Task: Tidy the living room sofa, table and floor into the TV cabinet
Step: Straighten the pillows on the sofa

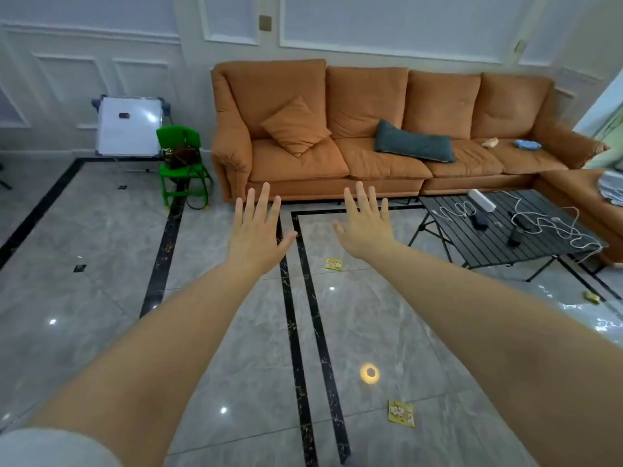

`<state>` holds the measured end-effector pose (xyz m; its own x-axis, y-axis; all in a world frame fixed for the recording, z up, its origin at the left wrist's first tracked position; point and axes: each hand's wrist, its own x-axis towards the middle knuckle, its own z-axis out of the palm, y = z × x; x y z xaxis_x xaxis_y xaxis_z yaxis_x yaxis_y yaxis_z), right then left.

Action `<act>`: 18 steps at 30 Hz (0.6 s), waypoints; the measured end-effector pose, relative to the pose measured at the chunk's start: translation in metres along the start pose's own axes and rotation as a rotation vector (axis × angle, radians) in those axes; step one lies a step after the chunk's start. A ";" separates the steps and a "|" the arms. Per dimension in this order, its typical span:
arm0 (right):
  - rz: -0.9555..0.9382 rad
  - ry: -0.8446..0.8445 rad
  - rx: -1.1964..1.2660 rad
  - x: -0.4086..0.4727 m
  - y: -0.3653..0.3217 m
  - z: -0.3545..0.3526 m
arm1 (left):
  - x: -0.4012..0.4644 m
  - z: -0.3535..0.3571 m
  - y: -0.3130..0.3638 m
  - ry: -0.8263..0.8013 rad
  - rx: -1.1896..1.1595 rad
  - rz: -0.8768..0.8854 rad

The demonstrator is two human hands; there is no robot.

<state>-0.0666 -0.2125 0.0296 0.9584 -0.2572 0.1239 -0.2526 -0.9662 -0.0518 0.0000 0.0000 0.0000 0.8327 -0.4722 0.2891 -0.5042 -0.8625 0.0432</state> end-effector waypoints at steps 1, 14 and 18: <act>0.007 -0.008 -0.006 0.004 0.000 0.003 | 0.002 0.002 0.000 -0.016 0.013 -0.005; -0.012 -0.169 0.029 0.126 0.055 0.076 | 0.112 0.090 0.006 -0.190 0.010 -0.066; -0.003 -0.298 0.063 0.184 0.084 0.094 | 0.159 0.119 0.024 -0.324 -0.013 -0.158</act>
<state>0.1008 -0.3388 -0.0453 0.9583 -0.2288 -0.1714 -0.2500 -0.9615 -0.1143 0.1480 -0.1176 -0.0667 0.9288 -0.3683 -0.0403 -0.3647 -0.9280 0.0760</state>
